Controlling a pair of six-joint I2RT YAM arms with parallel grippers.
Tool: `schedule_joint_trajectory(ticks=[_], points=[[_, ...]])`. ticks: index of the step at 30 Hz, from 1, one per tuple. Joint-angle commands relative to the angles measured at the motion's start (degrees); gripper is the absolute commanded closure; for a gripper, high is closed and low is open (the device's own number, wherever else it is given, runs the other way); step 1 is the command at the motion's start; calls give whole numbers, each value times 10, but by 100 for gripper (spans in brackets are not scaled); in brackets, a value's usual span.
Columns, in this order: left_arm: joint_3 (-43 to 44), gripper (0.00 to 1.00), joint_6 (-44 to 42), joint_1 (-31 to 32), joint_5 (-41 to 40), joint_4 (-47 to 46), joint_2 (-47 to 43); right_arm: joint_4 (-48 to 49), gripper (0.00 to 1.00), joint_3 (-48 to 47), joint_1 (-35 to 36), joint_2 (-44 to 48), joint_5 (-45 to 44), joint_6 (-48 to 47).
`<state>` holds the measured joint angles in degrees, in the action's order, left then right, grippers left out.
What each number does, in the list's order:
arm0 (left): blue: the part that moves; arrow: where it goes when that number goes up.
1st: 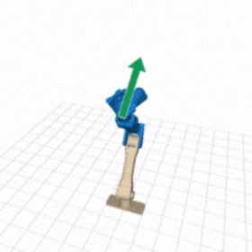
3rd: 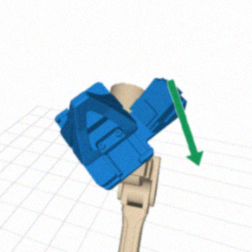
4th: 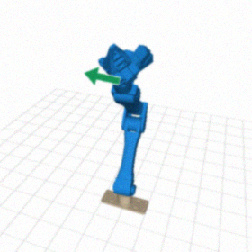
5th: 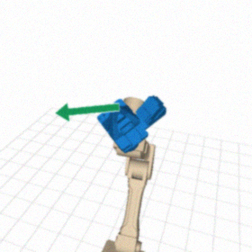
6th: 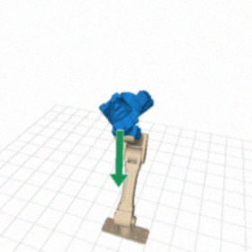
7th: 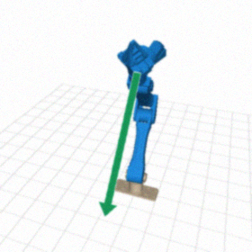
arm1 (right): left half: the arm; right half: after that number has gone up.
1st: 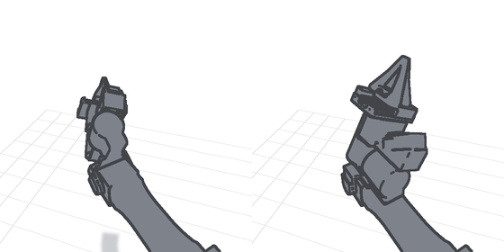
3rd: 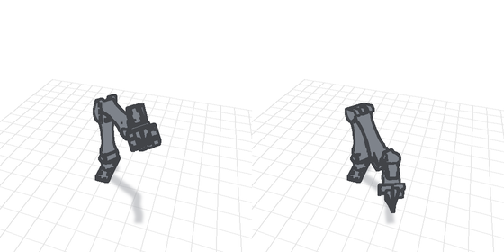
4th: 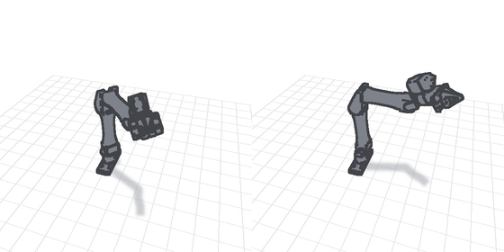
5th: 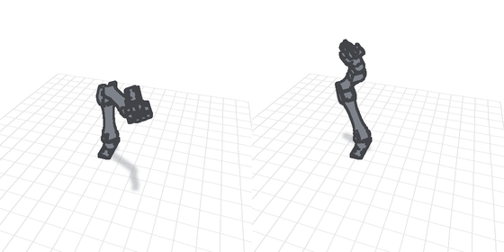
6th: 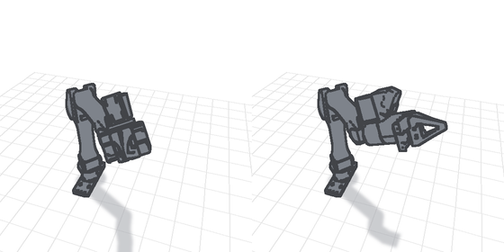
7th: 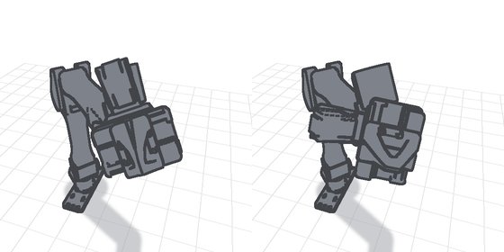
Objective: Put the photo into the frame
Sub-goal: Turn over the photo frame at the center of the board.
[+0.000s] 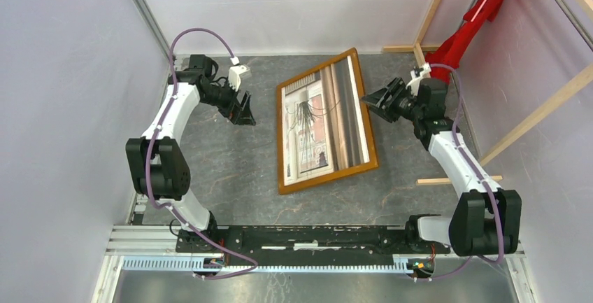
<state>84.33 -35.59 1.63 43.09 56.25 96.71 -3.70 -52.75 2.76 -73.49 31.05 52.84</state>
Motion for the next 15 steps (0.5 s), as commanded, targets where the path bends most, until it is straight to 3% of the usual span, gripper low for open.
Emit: schedule_joint_trajectory(ticks=[1,7,15], points=[[-10,4,-5,0,-6,-12,-2,97,42,79,1,35,32,32],[-30,4,-27,0,-31,-13,-3,199,45,170,12,14,45,54],[-98,4,-58,-15,-137,-71,31,278,50,246,21,-30,44,57]])
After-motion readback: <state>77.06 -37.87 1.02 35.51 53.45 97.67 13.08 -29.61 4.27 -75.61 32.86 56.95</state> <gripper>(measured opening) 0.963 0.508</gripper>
